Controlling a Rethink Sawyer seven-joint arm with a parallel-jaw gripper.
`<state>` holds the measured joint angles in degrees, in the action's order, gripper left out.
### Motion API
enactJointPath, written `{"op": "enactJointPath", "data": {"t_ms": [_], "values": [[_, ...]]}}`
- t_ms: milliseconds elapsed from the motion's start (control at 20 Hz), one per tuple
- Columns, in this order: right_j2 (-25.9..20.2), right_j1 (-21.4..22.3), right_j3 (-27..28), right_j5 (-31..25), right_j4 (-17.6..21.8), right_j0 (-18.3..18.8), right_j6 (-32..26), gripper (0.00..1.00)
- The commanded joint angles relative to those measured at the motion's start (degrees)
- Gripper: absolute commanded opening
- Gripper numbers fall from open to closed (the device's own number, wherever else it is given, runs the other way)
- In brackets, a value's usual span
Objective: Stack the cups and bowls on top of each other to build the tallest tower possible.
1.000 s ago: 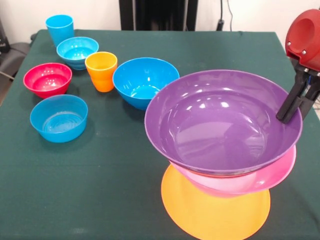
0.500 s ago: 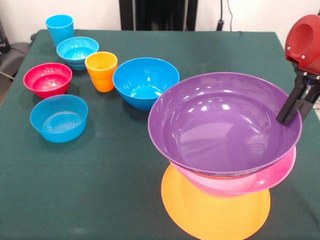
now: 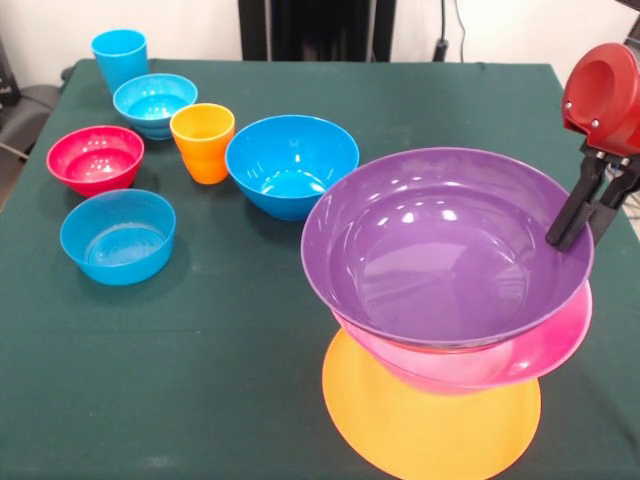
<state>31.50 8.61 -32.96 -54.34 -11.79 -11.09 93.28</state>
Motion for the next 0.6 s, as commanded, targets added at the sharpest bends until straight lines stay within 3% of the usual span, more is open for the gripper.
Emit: {"op": "enactJointPath", "data": {"t_ms": [50, 600], "values": [[-5.8, 2.1, -7.3, 4.1, 6.7, -1.2, -7.5, 0.0], [-5.1, 2.0, -8.2, 5.6, 7.0, -2.1, -5.4, 0.0]]}}
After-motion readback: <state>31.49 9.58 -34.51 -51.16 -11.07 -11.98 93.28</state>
